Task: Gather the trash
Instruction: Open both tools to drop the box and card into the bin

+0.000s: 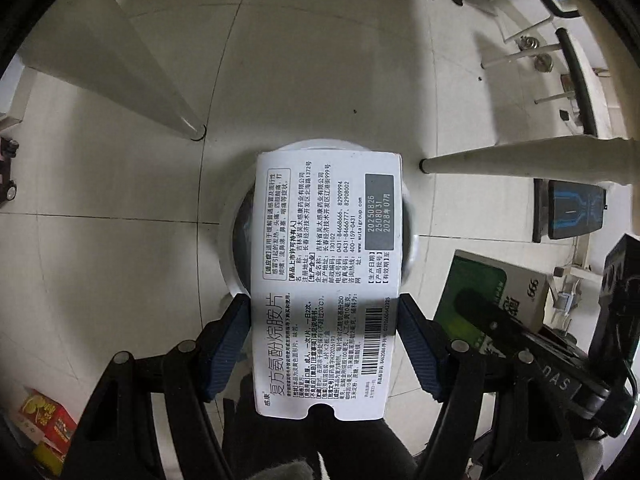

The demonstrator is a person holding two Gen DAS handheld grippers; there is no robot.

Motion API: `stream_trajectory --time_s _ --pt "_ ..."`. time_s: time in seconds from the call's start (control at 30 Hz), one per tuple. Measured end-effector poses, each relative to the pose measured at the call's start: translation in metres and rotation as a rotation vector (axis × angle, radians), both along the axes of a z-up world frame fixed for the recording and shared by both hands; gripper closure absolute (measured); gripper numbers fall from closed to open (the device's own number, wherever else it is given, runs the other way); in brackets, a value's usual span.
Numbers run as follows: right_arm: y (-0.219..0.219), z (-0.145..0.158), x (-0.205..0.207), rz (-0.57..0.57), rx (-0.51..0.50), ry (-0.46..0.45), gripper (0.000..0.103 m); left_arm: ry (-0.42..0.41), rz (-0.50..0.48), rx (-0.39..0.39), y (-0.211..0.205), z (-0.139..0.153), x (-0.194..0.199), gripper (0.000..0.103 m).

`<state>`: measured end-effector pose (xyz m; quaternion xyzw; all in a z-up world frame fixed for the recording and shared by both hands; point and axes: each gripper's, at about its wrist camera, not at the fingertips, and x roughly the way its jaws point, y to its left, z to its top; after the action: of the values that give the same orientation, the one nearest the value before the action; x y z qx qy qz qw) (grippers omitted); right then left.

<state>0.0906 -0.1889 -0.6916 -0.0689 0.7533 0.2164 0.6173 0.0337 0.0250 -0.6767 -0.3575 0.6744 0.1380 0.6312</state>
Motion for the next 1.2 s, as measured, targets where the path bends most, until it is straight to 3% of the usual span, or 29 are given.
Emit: stream_trajectory --time_s 0.13,0.2,0.5,0.67,0.9,1.2 --pt "0.004 -0.030 0.004 -0.001 0.014 0.011 0.018 0.000 0.018 -0.002 0.004 -0.003 -0.006 0.010" --pt "0.006 -0.036 0.006 -0.003 0.024 0.017 0.000 0.013 0.014 0.021 0.008 -0.001 -0.009 0.009" --pt "0.015 -0.028 0.007 0.046 -0.026 -0.027 0.000 0.077 -0.031 0.226 0.011 0.038 -0.037 0.009" --pt "0.019 0.001 -0.002 0.072 -0.072 -0.066 0.000 0.101 -0.057 0.287 0.006 0.057 -0.044 0.009" --pt "0.017 0.056 -0.011 0.103 -0.101 -0.098 0.000 0.103 -0.058 0.295 0.000 0.092 -0.055 0.009" --pt "0.011 0.156 -0.031 0.116 -0.100 -0.126 0.000 0.076 -0.045 0.306 -0.005 0.161 -0.064 0.009"
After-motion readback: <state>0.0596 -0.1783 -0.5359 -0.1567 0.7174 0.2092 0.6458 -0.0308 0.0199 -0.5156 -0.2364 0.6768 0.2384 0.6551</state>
